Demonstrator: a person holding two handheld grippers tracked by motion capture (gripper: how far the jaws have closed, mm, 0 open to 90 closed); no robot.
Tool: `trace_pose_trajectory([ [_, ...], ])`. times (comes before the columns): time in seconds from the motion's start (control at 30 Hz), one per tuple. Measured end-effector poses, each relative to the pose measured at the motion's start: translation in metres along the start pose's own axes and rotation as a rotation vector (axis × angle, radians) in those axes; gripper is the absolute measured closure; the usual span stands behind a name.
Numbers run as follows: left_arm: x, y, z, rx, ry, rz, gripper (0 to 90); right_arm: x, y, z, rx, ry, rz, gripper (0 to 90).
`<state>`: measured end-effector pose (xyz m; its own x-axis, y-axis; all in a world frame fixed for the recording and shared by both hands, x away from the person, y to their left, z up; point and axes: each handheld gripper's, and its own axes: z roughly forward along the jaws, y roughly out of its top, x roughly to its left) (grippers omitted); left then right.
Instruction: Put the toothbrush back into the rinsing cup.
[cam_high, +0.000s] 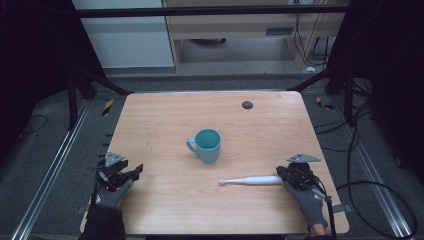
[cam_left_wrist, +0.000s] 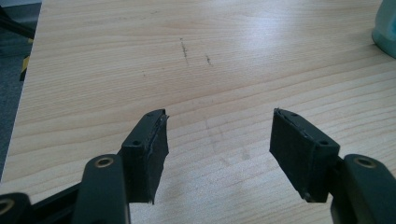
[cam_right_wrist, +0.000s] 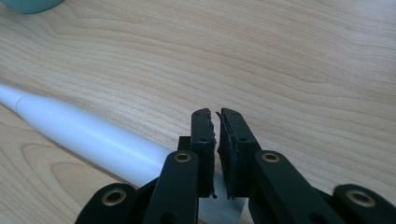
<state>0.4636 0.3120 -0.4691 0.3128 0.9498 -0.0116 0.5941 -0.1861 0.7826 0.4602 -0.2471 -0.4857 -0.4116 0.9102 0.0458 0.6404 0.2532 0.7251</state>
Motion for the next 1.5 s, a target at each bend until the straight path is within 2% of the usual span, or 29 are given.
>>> trace_pose_trajectory([
  [0.67,0.000,0.000,0.000,0.000,0.000,-0.001,36.1,0.002,-0.016,-0.020,0.006,-0.007,0.011,83.0],
  [0.9,0.000,0.000,0.000,0.001,0.000,0.000,36.1,0.006,-0.020,-0.024,0.016,0.003,-0.012,82.7],
  [1.5,0.000,0.000,0.000,0.006,-0.001,0.002,36.1,0.016,-0.027,-0.030,0.032,0.020,-0.035,82.0],
])
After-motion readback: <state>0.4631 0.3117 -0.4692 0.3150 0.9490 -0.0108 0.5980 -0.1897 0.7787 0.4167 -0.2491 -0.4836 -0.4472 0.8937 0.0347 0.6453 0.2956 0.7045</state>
